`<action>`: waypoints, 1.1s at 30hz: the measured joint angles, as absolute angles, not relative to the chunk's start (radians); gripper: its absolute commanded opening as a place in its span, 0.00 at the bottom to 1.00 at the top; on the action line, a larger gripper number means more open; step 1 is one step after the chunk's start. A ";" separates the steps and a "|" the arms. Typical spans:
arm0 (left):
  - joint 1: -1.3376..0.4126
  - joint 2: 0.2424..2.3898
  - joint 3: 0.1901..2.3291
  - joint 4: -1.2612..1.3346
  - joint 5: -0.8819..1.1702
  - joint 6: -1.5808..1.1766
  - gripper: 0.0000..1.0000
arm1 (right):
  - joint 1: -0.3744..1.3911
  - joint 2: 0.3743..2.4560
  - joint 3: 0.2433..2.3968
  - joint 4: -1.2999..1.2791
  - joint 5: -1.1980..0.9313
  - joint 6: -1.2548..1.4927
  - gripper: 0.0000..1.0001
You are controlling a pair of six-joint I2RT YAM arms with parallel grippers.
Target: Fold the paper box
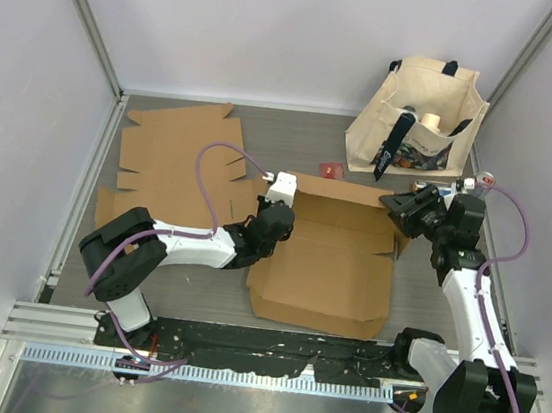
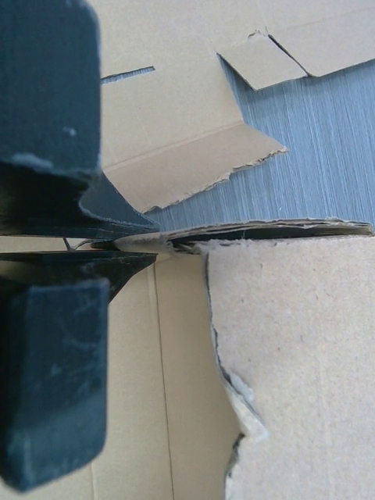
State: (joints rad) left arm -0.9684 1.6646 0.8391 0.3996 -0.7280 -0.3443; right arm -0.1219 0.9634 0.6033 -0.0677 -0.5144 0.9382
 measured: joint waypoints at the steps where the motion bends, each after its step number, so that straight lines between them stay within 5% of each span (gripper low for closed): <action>1: -0.968 1.665 0.839 0.399 -0.728 -0.347 0.00 | -0.121 0.973 0.633 -0.110 -0.499 0.893 0.59; 8: -0.968 1.665 0.839 0.394 -0.733 -0.377 0.00 | -0.122 0.915 0.756 -0.437 -0.263 0.697 0.60; 11: -0.968 1.665 0.843 0.385 -0.734 -0.389 0.00 | -0.120 0.839 0.754 -0.527 -0.194 0.669 0.40; 12: -0.968 1.665 0.845 0.383 -0.733 -0.391 0.00 | -0.117 0.818 0.747 -0.538 -0.180 0.659 0.25; 15: -0.968 1.665 0.847 0.379 -0.733 -0.395 0.00 | -0.093 0.797 0.701 -0.539 -0.157 0.645 0.15; 24: -0.968 1.665 0.847 0.377 -0.733 -0.399 0.00 | 0.223 1.000 0.655 -0.484 0.138 0.652 0.05; 33: -0.968 1.665 0.847 0.377 -0.733 -0.411 0.00 | 0.238 1.080 0.602 -0.396 0.464 0.763 0.02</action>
State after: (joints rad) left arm -0.9684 1.6646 0.8474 0.3767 -0.7330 -0.4107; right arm 0.2382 1.0801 0.6022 -0.3958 0.4644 0.7628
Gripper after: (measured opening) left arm 0.088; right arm 0.040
